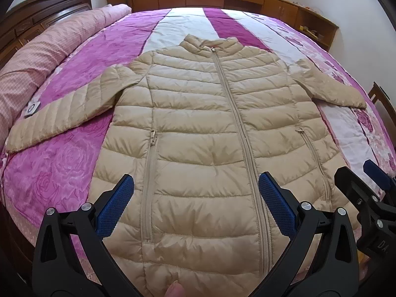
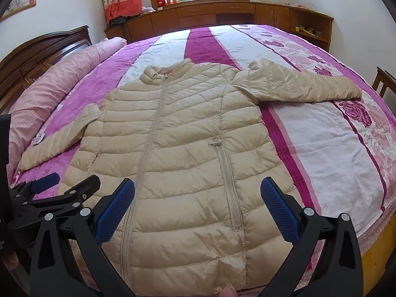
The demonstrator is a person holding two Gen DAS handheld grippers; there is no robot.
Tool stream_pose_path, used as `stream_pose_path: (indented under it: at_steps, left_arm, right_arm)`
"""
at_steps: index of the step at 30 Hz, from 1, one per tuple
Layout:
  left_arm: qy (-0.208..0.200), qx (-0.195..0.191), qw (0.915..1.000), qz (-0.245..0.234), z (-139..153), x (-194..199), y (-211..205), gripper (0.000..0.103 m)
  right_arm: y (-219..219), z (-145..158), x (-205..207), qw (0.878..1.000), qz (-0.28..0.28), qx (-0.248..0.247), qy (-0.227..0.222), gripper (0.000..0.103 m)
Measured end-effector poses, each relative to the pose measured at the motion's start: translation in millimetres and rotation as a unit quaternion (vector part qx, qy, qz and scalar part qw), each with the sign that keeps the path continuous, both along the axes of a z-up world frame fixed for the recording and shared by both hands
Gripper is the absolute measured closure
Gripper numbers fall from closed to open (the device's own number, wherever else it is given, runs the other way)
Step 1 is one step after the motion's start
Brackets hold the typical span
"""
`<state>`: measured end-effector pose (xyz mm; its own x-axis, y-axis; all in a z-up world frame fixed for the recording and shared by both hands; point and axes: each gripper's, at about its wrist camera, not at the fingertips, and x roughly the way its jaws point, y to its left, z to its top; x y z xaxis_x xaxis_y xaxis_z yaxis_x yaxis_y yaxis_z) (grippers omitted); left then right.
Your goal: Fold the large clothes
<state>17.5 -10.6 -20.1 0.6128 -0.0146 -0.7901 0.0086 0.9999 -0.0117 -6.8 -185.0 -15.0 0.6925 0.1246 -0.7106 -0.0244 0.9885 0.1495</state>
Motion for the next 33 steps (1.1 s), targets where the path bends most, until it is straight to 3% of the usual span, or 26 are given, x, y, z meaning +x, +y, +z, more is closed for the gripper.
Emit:
stream_pose_path:
  at_steps: [21,25,33]
  left_arm:
    - [-0.006,-0.002,0.9998,0.019,2.7,-7.5,4.6,0.003]
    - [0.009,0.007,0.9997,0.022,-1.7,-2.7,5.2,0.003]
    - [0.003,0.018,0.9997,0.016,-3.0,-6.1,-0.6,0.003]
  right_arm:
    - [4.9,-11.2,6.3,1.000,0.012,-0.002,0.019,0.005]
    - [4.5,-11.8,18.0,1.000,0.009,-0.023,0.020,0.005]
    - [7.6,-15.3,8.1,0.999,0.023,-0.012,0.022,0.005]
